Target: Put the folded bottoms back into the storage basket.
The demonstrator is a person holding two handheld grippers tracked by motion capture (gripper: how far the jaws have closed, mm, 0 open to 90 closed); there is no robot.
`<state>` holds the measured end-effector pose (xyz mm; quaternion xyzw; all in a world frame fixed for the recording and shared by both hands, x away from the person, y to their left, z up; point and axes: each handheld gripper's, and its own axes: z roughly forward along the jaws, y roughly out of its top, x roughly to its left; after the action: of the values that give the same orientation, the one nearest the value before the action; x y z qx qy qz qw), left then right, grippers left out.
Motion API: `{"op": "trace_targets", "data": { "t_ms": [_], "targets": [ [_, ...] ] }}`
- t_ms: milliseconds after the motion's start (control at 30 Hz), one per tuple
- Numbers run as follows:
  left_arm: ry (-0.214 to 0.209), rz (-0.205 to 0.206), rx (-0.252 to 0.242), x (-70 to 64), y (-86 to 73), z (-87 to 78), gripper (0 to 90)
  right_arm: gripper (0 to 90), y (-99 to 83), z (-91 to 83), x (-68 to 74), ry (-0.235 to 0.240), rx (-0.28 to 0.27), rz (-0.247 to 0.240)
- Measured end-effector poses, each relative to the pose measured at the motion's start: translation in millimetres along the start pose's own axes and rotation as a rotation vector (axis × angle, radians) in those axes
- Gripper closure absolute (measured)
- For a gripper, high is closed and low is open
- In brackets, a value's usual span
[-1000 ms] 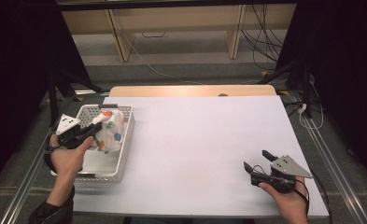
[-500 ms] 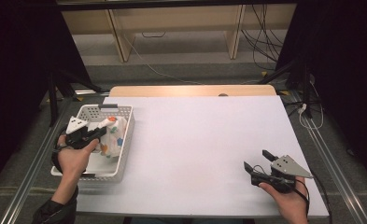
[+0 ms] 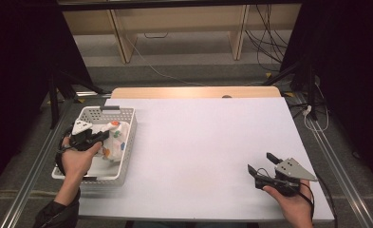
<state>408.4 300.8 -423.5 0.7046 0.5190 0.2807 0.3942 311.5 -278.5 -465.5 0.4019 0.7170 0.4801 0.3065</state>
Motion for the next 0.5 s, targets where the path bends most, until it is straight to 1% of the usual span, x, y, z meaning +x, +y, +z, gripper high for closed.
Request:
{"op": "trace_targets", "data": {
  "t_ms": [67, 133, 167, 200, 233, 267, 300, 333, 367, 400, 500],
  "targets": [
    [0.005, 0.004, 0.009, 1.9, -0.7, 1.5, 83.9, 20.7, 0.2, -0.7, -0.2, -0.001, 0.009, -0.001],
    [0.019, 0.020, 0.016, 3.8, -1.4, 3.2, 83.6, 20.7, 0.0, -0.5, -0.3, -0.001, 0.010, -0.001],
    [0.034, 0.029, 0.017, 5.3, -1.7, 4.3, 82.8, 20.7, 0.0, -0.5, -0.3, 0.000, 0.011, -0.002],
    [0.057, 0.039, 0.021, 7.0, -2.0, 5.9, 80.0, 20.7, 0.0, -0.4, -0.4, -0.001, 0.012, -0.002],
    [0.084, 0.054, 0.022, 8.8, -2.3, 7.9, 71.2, 20.7, -0.1, -0.3, -0.4, -0.001, 0.011, -0.001],
    [0.115, 0.074, 0.017, 10.4, -2.6, 9.8, 59.0, 20.7, 0.0, -0.4, -0.3, -0.001, 0.012, -0.001],
    [0.148, 0.093, 0.023, 11.8, -2.7, 11.3, 47.4, 20.7, -0.2, 0.1, -0.2, 0.000, 0.005, 0.001],
    [0.176, 0.096, 0.033, 12.7, -2.6, 12.2, 38.2, 20.7, 0.0, -0.4, -0.2, 0.000, 0.012, -0.001],
    [0.191, 0.089, 0.034, 13.4, -2.4, 13.0, 31.4, 20.7, -0.1, -0.3, -0.2, -0.001, 0.010, -0.001],
    [0.192, 0.088, 0.033, 13.6, -2.0, 13.2, 28.3, 20.7, -0.2, -0.2, -0.2, 0.000, 0.012, 0.001],
    [0.183, 0.091, 0.028, 11.6, -0.5, 14.3, 29.1, 20.7, -0.1, 0.1, 0.1, 0.000, 0.011, 0.004]
  ]
}}
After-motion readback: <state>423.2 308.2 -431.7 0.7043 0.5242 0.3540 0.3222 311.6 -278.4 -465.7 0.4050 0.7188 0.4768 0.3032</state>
